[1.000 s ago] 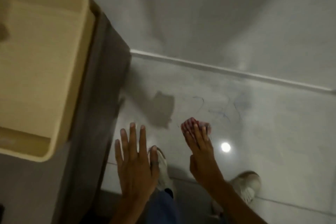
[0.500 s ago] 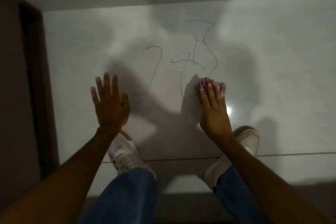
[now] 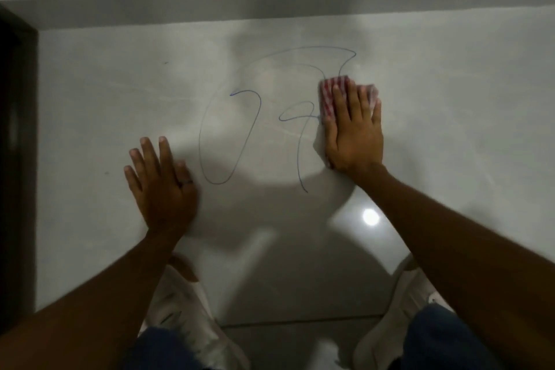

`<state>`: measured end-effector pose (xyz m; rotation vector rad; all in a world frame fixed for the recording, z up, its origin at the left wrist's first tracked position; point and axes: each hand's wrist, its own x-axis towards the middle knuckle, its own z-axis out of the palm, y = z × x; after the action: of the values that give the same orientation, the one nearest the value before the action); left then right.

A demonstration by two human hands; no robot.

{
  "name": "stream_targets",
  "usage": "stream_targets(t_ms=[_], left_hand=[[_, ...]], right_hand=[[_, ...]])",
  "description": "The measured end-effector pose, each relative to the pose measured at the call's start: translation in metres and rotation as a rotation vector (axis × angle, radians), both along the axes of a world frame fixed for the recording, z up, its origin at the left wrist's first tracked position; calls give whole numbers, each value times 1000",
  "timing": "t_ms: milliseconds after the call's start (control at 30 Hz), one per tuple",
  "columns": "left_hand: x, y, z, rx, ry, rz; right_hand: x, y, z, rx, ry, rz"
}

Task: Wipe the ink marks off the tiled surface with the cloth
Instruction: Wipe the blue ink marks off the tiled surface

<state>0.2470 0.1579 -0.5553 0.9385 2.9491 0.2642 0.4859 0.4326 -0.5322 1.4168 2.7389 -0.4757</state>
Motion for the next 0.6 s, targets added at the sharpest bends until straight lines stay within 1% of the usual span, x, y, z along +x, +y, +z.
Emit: stream_targets(t_ms=[100,200,300,467,600], left_hand=[[3,-1,-3,3,64,-3],[2,-1,-4,11,58,-4],[3,0,-4,13,64,0],[3,0,-3,24,68,-3],[3,-1,-2,18,72,2]], right_hand=[[-35,41,-1,27,-27,21],[-69,78,2,24,-21,-17],[-82,99,4,11,-35,-36],[-79,98,3,11,-58,-27],[-59,75,0,23,-35,-8]])
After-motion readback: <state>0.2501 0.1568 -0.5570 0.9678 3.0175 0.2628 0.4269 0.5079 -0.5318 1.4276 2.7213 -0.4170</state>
